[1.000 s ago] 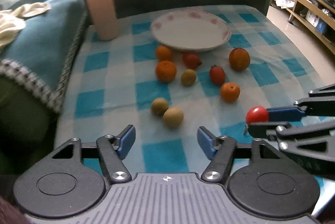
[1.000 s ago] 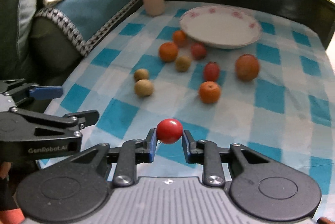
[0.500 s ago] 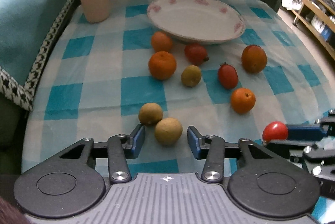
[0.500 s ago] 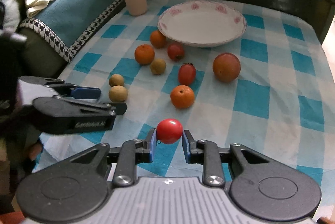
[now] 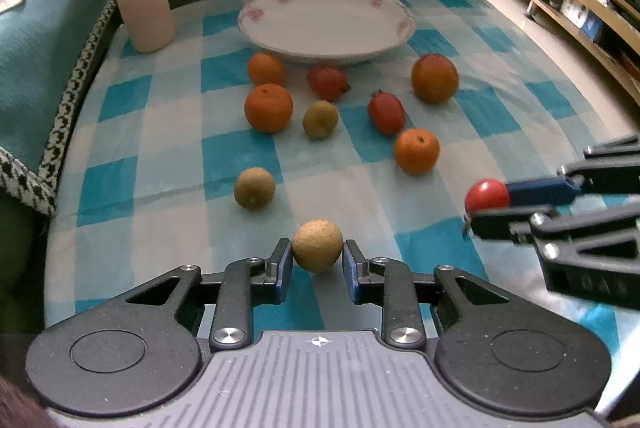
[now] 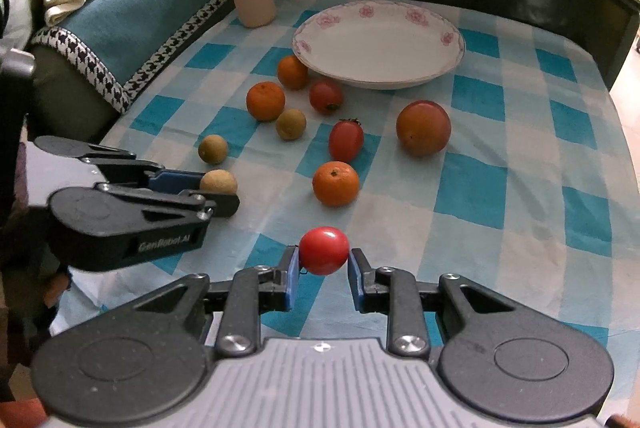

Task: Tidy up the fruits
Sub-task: 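Close the right gripper on the cherry tomato while the left gripper grasps a small brown fruit, then carry both fruits to the white plate and open the left gripper over it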

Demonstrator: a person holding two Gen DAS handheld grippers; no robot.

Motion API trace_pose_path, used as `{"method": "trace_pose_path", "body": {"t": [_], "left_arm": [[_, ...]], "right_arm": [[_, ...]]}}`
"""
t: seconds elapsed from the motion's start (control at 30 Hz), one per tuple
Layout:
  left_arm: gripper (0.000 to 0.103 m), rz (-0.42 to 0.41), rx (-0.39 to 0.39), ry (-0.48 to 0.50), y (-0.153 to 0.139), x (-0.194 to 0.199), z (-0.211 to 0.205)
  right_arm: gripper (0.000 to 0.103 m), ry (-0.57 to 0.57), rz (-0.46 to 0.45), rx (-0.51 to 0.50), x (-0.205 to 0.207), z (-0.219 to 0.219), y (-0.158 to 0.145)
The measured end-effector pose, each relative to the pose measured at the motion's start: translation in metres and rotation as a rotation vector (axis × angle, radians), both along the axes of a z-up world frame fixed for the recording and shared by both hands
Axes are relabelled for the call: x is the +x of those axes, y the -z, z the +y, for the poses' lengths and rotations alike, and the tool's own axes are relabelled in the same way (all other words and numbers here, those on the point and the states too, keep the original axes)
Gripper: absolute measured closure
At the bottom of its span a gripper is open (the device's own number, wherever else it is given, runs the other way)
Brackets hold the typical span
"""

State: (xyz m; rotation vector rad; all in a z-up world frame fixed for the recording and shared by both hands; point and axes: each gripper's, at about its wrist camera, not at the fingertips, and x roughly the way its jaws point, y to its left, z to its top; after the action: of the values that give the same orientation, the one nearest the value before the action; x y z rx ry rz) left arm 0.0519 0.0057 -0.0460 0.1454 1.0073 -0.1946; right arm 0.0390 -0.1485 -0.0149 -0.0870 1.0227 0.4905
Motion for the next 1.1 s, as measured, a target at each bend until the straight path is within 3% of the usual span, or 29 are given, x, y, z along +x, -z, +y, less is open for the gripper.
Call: {"method": "trace_pose_path", "body": {"t": [0.27, 0.47, 0.67, 0.77, 1.1], "left_arm": [[0.065, 0.015, -0.016, 0.028, 0.006, 0.003, -0.003], [0.054, -0.01, -0.02, 0.047, 0.008, 0.002, -0.005], [0.054, -0.013, -0.016, 0.042, 0.008, 0.0, -0.006], [0.059, -0.008, -0.008, 0.041, 0.007, -0.003, -0.007], [0.057, -0.012, 0.003, 0.045, 0.008, -0.007, -0.008]], "right_arm": [[0.061, -0.009, -0.005, -0.043, -0.002, 0.001, 0.007], [0.061, -0.007, 0.009, -0.03, 0.001, -0.001, 0.017], [0.06, -0.009, 0.011, -0.005, 0.002, -0.004, 0.021], [0.06, -0.009, 0.01, -0.004, 0.001, -0.004, 0.021], [0.055, 0.003, 0.019, 0.011, 0.003, -0.006, 0.019]]}}
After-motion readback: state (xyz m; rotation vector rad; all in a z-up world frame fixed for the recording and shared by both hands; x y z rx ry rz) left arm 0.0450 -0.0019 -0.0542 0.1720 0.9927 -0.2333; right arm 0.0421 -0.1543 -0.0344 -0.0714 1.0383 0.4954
